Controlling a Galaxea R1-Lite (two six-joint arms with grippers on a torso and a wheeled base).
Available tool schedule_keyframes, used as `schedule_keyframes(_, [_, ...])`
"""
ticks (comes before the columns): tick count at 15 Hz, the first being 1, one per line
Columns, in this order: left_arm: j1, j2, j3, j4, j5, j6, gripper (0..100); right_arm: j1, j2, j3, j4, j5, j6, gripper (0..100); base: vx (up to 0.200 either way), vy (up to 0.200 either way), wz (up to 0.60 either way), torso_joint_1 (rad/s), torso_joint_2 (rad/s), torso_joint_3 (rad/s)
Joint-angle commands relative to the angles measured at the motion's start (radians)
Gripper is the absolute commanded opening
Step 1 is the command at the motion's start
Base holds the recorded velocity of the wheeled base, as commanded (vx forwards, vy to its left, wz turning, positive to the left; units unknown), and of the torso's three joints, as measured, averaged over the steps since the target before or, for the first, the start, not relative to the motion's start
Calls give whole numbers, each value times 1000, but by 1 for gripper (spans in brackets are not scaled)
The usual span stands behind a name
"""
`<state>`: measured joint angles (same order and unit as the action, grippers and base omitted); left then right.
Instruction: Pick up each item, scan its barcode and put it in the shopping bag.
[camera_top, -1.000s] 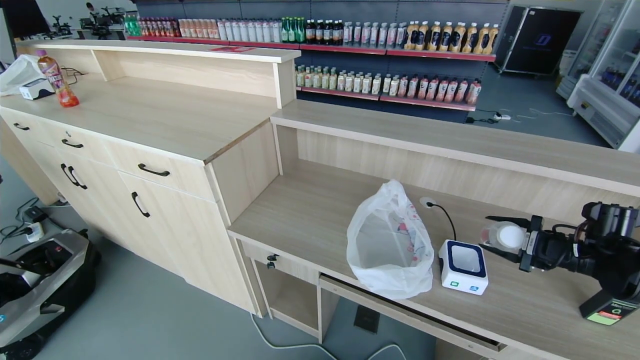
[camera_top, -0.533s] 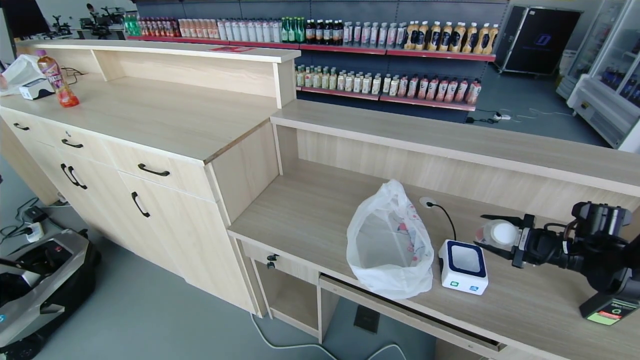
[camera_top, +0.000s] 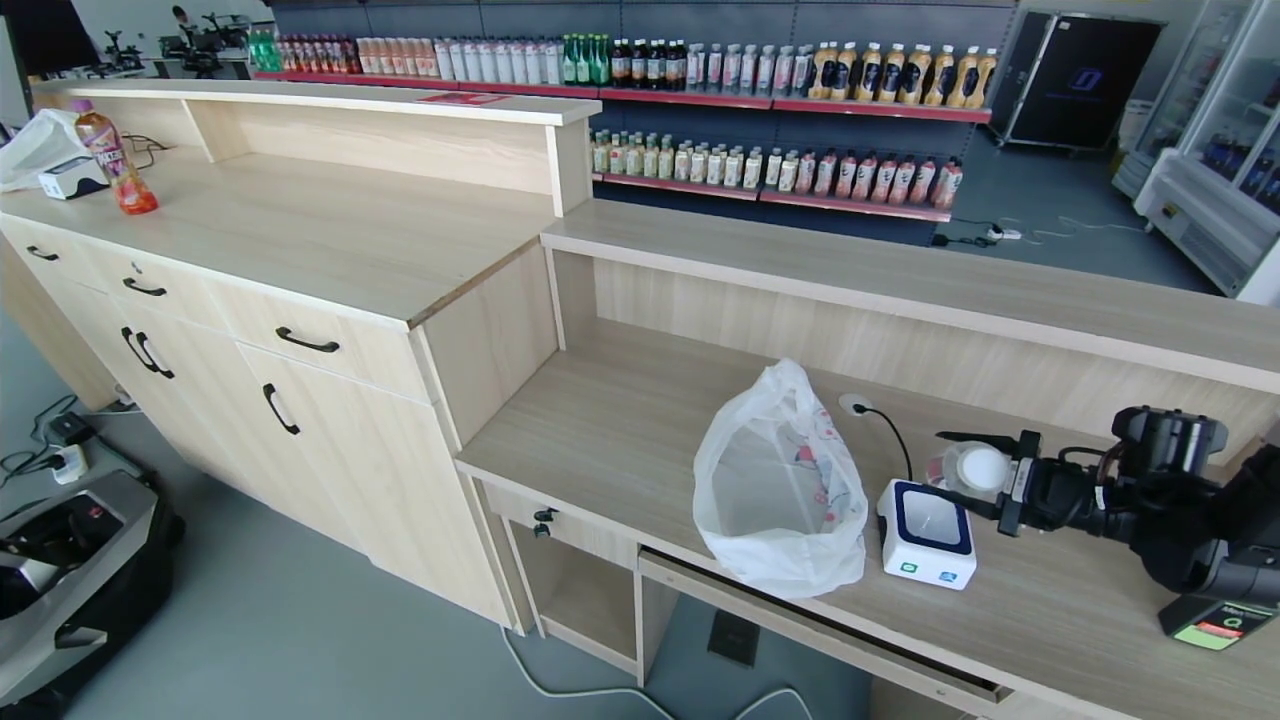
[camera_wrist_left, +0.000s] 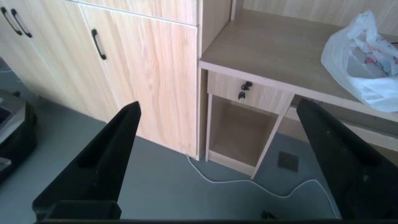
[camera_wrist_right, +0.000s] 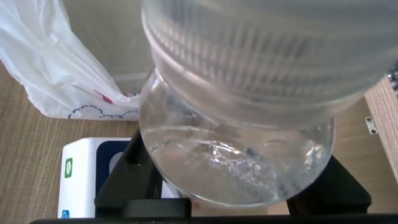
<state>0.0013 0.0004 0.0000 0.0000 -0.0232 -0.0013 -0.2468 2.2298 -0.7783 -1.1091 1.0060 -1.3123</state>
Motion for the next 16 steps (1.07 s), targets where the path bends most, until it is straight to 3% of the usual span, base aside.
schedule_keyframes(1, [0, 1, 0, 0, 0, 0, 100, 6, 14, -6, -3, 0, 2, 0, 0, 0, 0, 0, 0, 0])
schedule_keyframes(16, [0, 1, 0, 0, 0, 0, 100, 46, 126, -64, -147, -1, 85, 0, 0, 0, 0, 0, 0, 0])
